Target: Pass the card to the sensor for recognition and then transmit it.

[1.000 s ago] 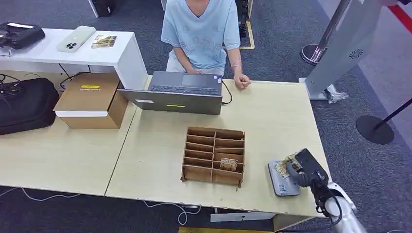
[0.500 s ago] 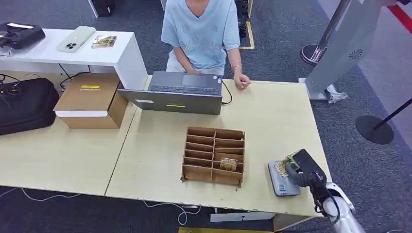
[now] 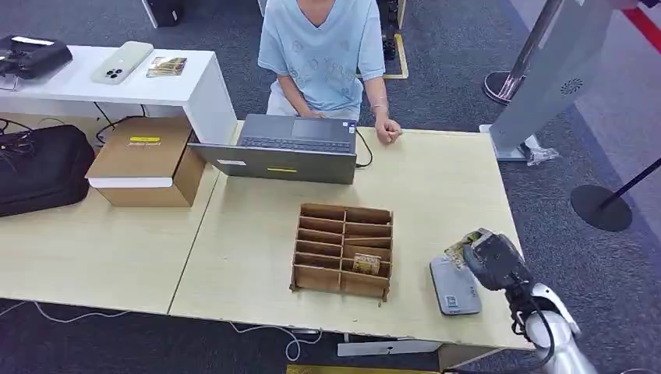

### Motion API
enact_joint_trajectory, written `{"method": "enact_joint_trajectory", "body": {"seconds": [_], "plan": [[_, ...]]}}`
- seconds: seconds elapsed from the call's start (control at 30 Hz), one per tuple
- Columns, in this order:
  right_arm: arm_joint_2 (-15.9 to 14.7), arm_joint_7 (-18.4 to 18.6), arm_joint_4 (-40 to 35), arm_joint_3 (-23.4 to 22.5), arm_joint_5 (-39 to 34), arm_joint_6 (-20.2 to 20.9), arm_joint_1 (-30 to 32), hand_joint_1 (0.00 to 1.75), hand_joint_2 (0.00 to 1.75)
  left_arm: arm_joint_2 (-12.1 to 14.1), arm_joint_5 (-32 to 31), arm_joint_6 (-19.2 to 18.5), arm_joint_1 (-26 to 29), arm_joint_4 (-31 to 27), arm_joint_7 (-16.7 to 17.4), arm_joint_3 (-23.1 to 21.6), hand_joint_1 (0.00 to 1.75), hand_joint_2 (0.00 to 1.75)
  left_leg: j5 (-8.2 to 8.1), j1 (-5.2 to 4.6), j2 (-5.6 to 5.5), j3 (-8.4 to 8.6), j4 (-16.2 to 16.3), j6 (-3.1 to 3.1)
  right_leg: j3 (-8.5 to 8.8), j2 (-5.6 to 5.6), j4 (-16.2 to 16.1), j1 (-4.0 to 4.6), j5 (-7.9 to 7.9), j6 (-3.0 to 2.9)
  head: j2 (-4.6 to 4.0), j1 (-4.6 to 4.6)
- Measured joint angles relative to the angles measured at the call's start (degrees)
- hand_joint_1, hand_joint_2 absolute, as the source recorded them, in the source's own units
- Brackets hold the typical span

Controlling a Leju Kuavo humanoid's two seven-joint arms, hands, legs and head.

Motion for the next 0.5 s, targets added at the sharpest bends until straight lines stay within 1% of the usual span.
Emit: {"method": "enact_joint_trajectory", "body": {"seconds": [0.13,0.23,0.33,0.43,0.5], "plan": [[-0.33,0.46,-3.12,0.15,5.73,-3.66,-1.50,1.75,1.75,-0.18,-0.28,-0.02,-0.01,0.00,-0.04,0.00,0.00,0.00,0.00,0.00,0.02,0.00,0.00,0.00,0.01,0.01,0.01,-0.01,0.01,0.00,0.00,0.02],[-0.59,1.44,-4.26,1.12,10.80,-6.32,-4.60,1.75,1.75,-0.33,-0.44,-0.04,-0.02,0.02,-0.07,0.00,0.00,0.00,0.01,0.00,0.07,0.01,0.00,0.00,0.01,0.07,0.02,0.00,0.03,-0.01,0.00,0.02],[-0.74,2.36,-4.24,3.28,15.01,-7.80,-8.71,1.75,1.75,-0.37,-0.79,-0.11,-0.06,0.00,-0.11,0.00,0.00,0.00,0.03,0.00,0.10,0.04,0.01,-0.02,0.01,0.13,0.04,-0.01,0.05,-0.02,0.00,0.02],[-0.87,2.78,-3.43,5.86,17.88,-9.20,-13.31,1.75,1.75,-0.42,-0.94,-0.22,-0.05,0.00,-0.33,0.00,0.00,0.00,0.03,0.00,0.09,0.04,0.01,-0.02,0.01,0.12,0.07,0.00,0.05,-0.02,0.00,0.02],[-0.87,2.84,-2.16,7.88,19.16,-9.37,-16.73,1.75,1.75,-0.46,-0.94,-0.22,-0.06,0.00,-0.39,0.00,0.00,0.00,0.03,0.00,0.12,0.03,0.01,-0.02,-0.01,0.17,0.10,0.00,0.05,-0.03,0.00,0.00]]}}
